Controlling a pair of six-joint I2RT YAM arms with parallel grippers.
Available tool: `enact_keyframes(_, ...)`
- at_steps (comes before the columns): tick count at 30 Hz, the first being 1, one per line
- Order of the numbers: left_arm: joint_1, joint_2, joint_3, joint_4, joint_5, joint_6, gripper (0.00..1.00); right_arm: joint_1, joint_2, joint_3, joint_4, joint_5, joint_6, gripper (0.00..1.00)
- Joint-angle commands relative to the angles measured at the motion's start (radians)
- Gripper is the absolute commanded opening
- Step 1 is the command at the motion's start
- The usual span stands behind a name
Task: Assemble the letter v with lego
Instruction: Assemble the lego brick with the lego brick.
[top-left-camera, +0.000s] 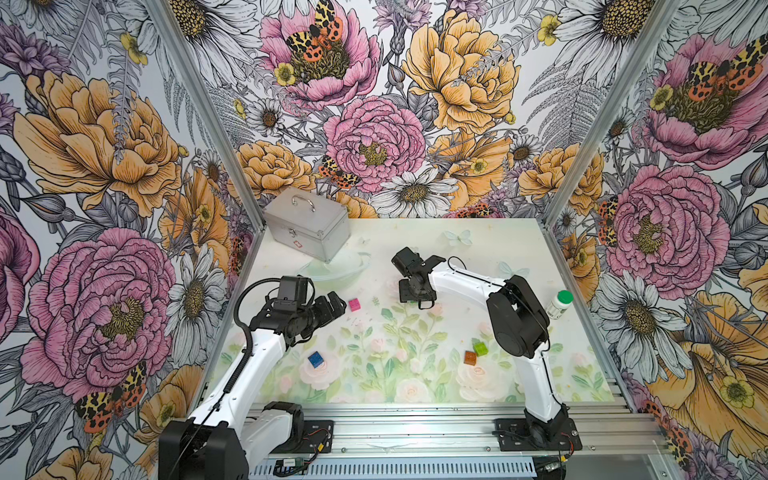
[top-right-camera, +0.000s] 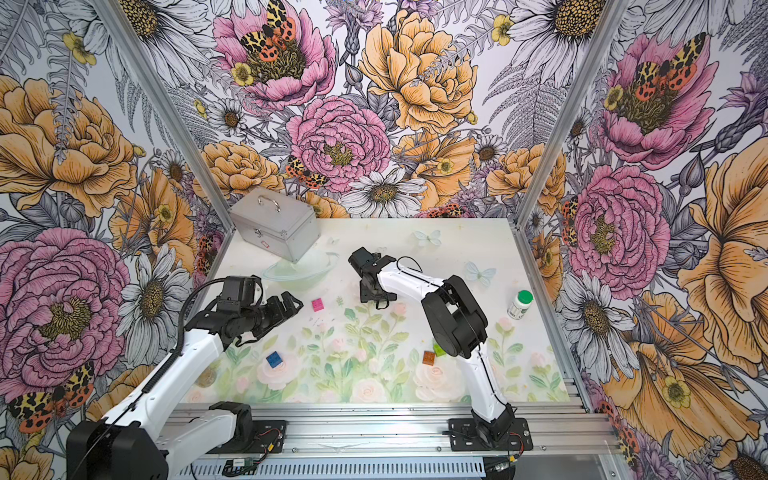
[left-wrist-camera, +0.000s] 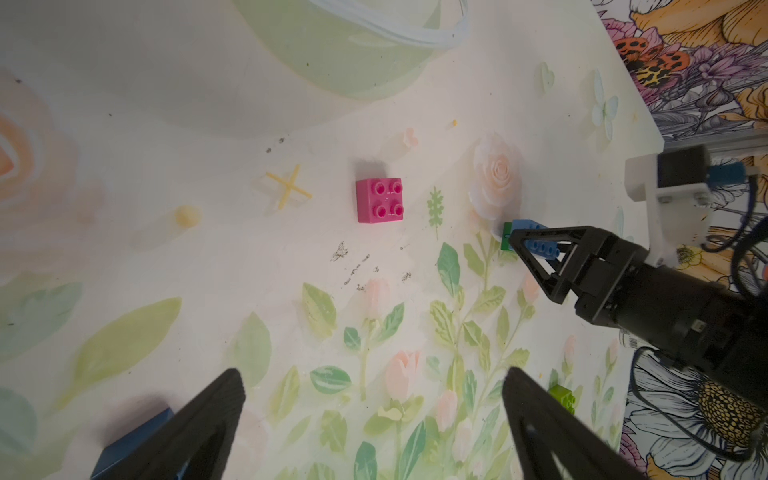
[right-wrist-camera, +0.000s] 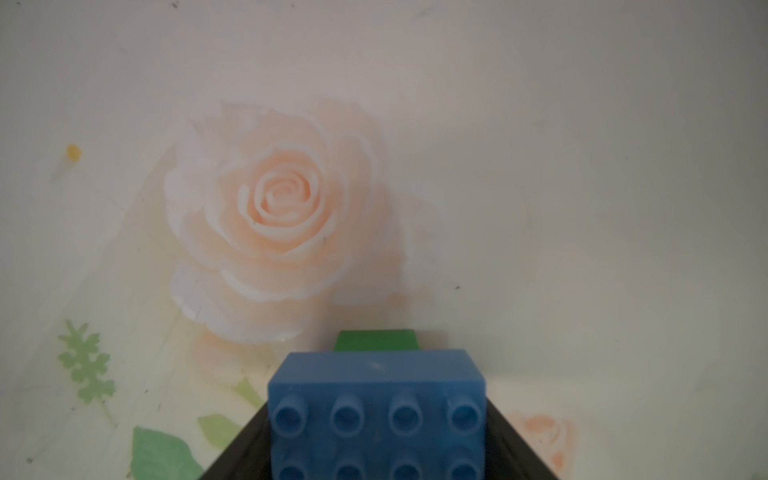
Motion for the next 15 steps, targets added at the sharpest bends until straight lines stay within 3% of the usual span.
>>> enact_keyframes(1, -0.010, 0.019, 0.041, 0.007, 0.017, 0.014, 0.99, -0.012, 0.082, -0.026, -0.096, -0.087, 0.006, 0.46)
enact_keyframes(6, -0.017, 0.034, 0.054, 0.004, 0.015, 0.016, 0.99, -0.036, 0.063, 0.055, -0.127, -0.075, -0.012, 0.49)
enact_keyframes(12, -0.017, 0.035, 0.048, -0.001, 0.012, 0.021, 0.98, -0.039, 0.050, 0.090, -0.139, -0.080, -0.023, 0.67)
enact_keyframes(15, -0.017, 0.038, 0.049, -0.004, 0.015, 0.024, 0.99, -0.039, 0.047, 0.095, -0.140, -0.078, -0.024, 0.71)
